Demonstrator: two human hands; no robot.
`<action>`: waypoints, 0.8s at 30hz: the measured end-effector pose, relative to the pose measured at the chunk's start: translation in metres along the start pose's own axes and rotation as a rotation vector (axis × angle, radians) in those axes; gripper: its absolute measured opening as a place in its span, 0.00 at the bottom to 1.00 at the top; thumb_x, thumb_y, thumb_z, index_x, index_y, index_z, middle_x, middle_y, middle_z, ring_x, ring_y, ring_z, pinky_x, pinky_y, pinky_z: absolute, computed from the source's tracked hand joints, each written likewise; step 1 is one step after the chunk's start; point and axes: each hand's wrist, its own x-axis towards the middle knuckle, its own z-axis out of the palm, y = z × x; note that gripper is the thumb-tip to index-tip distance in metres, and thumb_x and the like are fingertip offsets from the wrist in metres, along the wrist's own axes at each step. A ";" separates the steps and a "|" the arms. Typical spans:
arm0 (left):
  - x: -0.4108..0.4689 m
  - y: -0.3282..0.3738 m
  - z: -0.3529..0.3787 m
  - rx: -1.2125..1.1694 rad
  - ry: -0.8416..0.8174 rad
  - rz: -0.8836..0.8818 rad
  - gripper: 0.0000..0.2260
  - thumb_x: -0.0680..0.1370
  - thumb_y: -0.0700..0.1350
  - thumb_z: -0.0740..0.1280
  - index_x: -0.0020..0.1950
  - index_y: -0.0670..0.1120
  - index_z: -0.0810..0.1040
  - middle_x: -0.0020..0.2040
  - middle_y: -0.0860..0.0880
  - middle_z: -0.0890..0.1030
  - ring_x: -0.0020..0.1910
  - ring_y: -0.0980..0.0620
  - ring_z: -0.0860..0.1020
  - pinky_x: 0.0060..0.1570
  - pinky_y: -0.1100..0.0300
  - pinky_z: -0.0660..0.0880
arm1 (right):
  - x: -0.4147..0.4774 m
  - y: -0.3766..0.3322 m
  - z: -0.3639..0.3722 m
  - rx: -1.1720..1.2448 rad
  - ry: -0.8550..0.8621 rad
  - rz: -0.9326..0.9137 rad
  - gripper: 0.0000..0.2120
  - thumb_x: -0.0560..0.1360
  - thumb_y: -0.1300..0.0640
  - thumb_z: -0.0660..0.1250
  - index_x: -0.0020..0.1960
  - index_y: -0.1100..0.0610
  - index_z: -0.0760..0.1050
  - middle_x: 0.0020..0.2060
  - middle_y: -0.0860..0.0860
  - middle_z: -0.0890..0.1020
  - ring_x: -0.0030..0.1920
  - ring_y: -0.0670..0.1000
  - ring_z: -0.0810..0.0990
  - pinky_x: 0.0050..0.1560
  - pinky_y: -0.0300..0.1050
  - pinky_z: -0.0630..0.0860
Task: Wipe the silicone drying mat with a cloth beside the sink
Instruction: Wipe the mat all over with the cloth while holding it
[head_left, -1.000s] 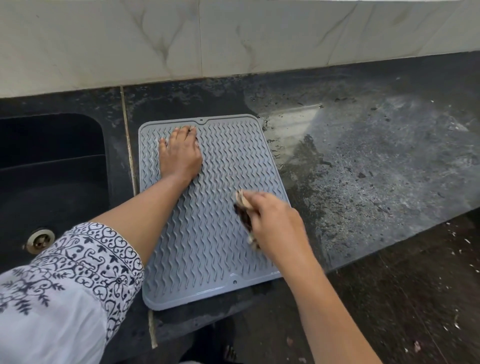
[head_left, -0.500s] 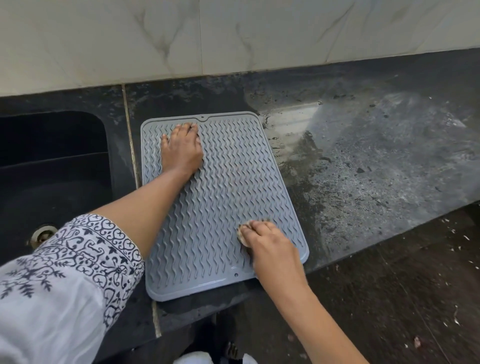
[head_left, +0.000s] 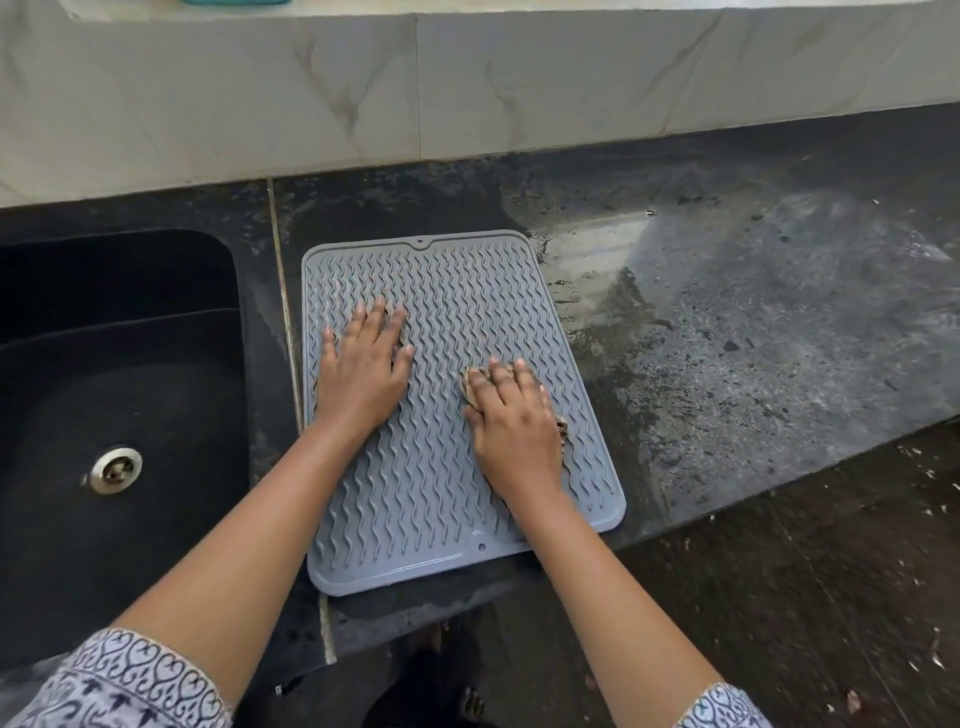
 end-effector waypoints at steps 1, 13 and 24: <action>0.000 -0.001 0.001 0.004 0.014 -0.002 0.24 0.82 0.55 0.50 0.78 0.55 0.52 0.79 0.52 0.50 0.78 0.52 0.46 0.73 0.46 0.39 | 0.001 0.000 0.002 0.001 0.039 -0.008 0.20 0.78 0.56 0.60 0.70 0.54 0.67 0.70 0.54 0.69 0.73 0.59 0.61 0.71 0.58 0.57; -0.004 0.004 -0.001 0.004 0.039 -0.006 0.24 0.81 0.54 0.50 0.78 0.54 0.54 0.79 0.51 0.53 0.77 0.51 0.49 0.73 0.45 0.41 | -0.098 0.007 -0.065 -0.130 -0.310 -0.154 0.25 0.72 0.67 0.66 0.67 0.53 0.70 0.63 0.52 0.75 0.63 0.56 0.73 0.56 0.48 0.77; -0.002 0.004 0.000 0.011 0.041 -0.007 0.24 0.81 0.55 0.50 0.77 0.54 0.54 0.79 0.51 0.53 0.77 0.51 0.49 0.73 0.46 0.41 | -0.036 0.013 -0.014 0.023 -0.084 -0.143 0.21 0.76 0.64 0.61 0.69 0.54 0.70 0.68 0.54 0.72 0.72 0.58 0.63 0.66 0.59 0.68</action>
